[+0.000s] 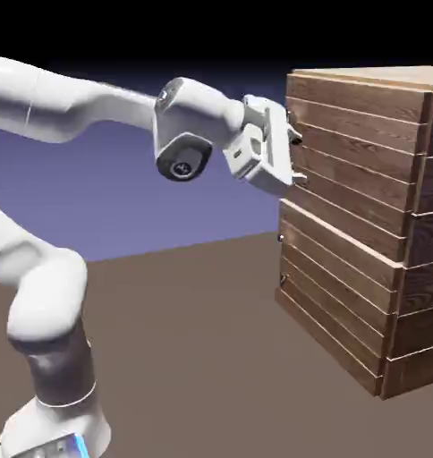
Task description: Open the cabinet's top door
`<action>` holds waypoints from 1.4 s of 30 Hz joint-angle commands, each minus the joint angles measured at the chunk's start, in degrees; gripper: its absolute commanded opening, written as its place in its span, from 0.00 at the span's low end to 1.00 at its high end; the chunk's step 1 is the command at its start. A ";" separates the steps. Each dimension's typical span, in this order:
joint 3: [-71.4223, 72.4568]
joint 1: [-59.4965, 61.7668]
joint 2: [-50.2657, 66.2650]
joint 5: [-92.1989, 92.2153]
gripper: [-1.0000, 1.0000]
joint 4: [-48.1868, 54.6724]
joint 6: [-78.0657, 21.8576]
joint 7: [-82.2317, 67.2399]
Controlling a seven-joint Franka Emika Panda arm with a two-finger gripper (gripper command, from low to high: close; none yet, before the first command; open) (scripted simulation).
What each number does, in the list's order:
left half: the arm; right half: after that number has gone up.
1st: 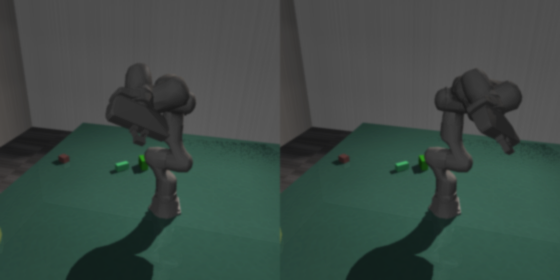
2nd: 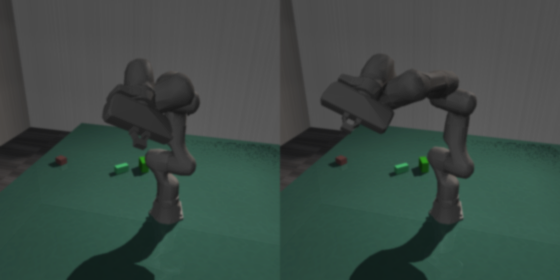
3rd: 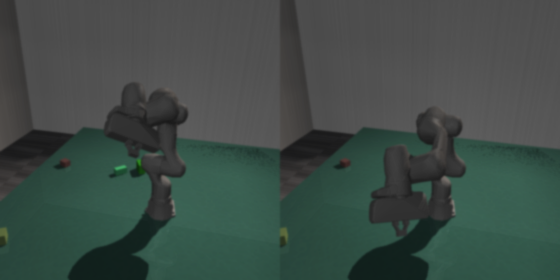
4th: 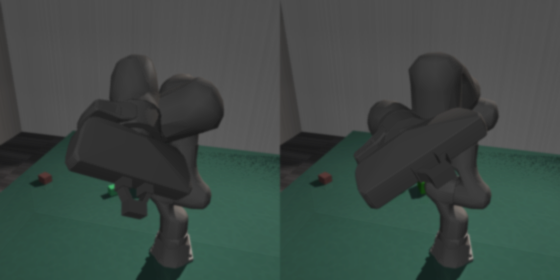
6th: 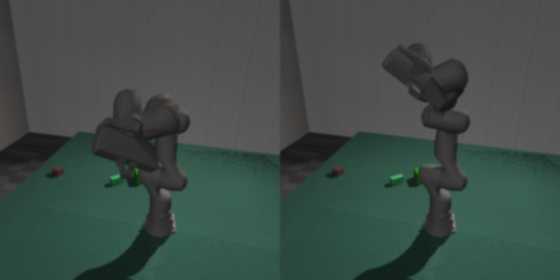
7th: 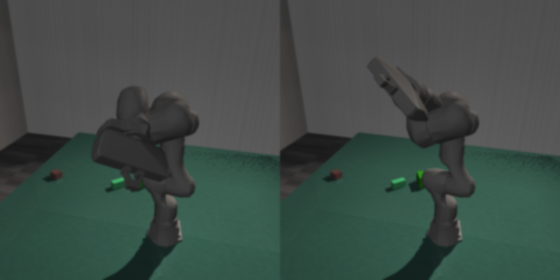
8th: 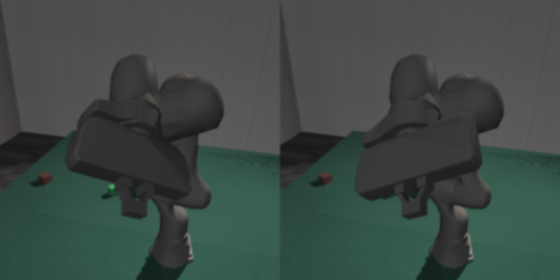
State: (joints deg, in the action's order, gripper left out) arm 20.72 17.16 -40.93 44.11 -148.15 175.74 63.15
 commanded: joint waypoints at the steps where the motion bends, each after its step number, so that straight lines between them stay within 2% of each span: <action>1: 1.17 1.01 -0.47 2.50 0.50 0.73 0.10 1.17; 42: 49.18 42.37 -19.63 104.68 0.50 30.49 4.11 49.11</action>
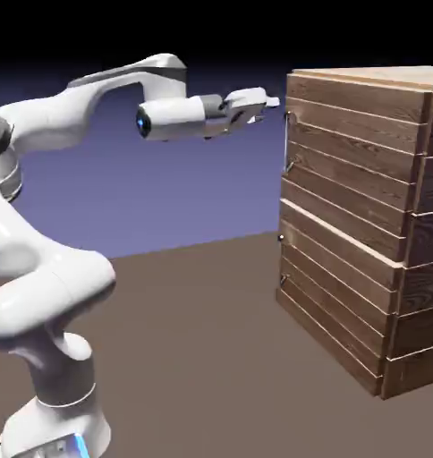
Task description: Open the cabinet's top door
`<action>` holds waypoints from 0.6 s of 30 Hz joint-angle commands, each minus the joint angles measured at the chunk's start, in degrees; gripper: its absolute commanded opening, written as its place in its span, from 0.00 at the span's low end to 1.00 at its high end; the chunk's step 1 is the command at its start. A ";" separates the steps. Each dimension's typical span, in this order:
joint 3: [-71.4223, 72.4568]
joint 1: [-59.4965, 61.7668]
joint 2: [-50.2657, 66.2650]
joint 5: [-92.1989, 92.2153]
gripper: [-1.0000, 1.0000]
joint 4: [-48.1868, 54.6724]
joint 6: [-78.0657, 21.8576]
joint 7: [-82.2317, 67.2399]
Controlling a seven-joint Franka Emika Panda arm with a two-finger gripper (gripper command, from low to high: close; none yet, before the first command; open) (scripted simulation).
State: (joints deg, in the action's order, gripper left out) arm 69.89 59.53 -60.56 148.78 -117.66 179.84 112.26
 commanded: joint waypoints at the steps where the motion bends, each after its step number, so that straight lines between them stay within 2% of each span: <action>1: 1.17 1.01 -0.47 2.50 0.50 0.73 0.10 1.17; 7: 8.09 6.97 -3.23 17.22 0.50 5.02 0.68 8.08; 13: 12.36 16.57 -1.92 17.22 0.50 13.13 0.11 8.23; 14: 12.36 16.58 -1.92 17.22 0.00 13.13 0.11 8.23; 18: 9.69 11.03 -0.83 17.22 0.00 6.91 -4.18 6.43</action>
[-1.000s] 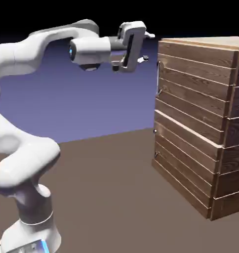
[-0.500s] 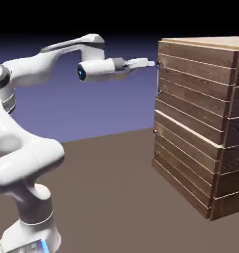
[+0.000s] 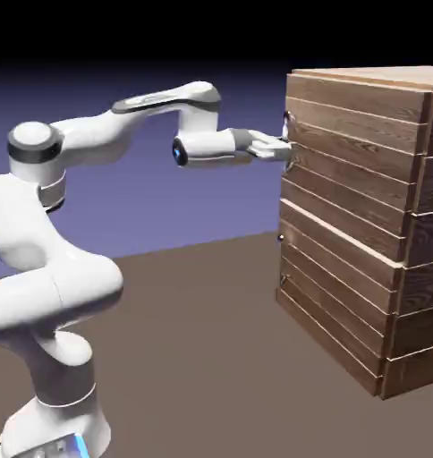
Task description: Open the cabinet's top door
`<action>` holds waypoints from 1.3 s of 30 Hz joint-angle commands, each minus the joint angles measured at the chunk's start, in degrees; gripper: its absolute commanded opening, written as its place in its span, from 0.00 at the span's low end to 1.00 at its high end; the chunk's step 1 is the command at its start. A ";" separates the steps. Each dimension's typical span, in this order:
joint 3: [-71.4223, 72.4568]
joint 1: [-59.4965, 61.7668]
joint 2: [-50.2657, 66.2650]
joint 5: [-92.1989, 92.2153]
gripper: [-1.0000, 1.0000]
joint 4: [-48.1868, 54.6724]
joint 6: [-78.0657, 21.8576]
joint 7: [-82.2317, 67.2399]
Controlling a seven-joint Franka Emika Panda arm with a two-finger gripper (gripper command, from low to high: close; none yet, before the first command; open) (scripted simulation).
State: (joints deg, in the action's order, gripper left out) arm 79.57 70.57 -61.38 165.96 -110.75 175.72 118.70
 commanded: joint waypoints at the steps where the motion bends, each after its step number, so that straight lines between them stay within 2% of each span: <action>1: -0.97 -1.96 0.47 0.04 0.00 -2.08 -1.48 -0.80; 8: -9.19 -16.41 5.48 0.04 0.00 -15.35 -10.18 -8.74; 16: -21.36 -33.03 12.32 -0.81 0.00 -25.54 -15.55 -19.56; 29: -46.59 -58.48 4.21 -26.23 0.00 -46.87 -28.69 -9.04; 39: -65.75 -66.54 -6.81 -51.14 0.00 -58.13 -39.33 0.26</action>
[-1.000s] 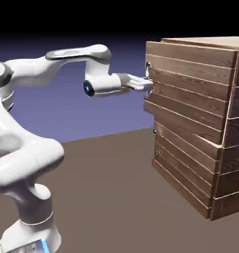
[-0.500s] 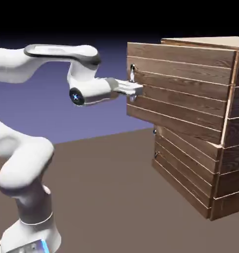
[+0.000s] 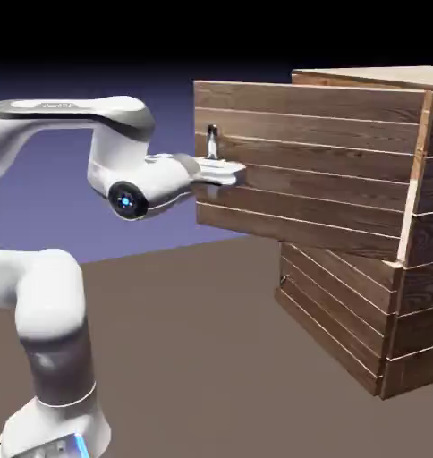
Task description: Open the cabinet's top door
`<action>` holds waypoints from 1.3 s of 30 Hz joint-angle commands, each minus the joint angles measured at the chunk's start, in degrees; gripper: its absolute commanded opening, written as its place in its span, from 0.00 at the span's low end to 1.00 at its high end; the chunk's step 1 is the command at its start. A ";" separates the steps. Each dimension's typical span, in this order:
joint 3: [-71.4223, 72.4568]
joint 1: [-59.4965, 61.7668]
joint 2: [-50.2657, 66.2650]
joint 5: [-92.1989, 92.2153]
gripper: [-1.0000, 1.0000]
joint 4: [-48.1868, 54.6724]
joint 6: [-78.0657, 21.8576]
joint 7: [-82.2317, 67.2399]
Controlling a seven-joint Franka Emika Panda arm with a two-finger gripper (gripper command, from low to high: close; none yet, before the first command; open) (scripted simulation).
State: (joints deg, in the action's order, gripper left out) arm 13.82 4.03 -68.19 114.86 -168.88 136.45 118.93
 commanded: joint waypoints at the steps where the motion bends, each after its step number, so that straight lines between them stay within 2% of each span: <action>1: -1.83 -0.14 -0.97 -2.53 0.00 -0.73 -1.24 0.85; 11: -20.77 3.83 -6.84 -26.90 0.00 -4.21 -16.52 6.63; 22: -8.27 26.65 -8.02 -18.06 0.00 -4.87 -37.32 8.30; 25: -8.80 32.21 -5.18 -19.64 0.00 -3.87 -44.39 6.66; 32: -22.93 34.30 7.37 -36.15 0.00 2.21 -56.78 -0.25; 39: -16.24 48.25 12.32 -35.33 0.00 4.74 -70.21 -3.97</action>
State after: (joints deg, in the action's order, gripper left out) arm -2.43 52.27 -55.89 79.58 -164.09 66.29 114.96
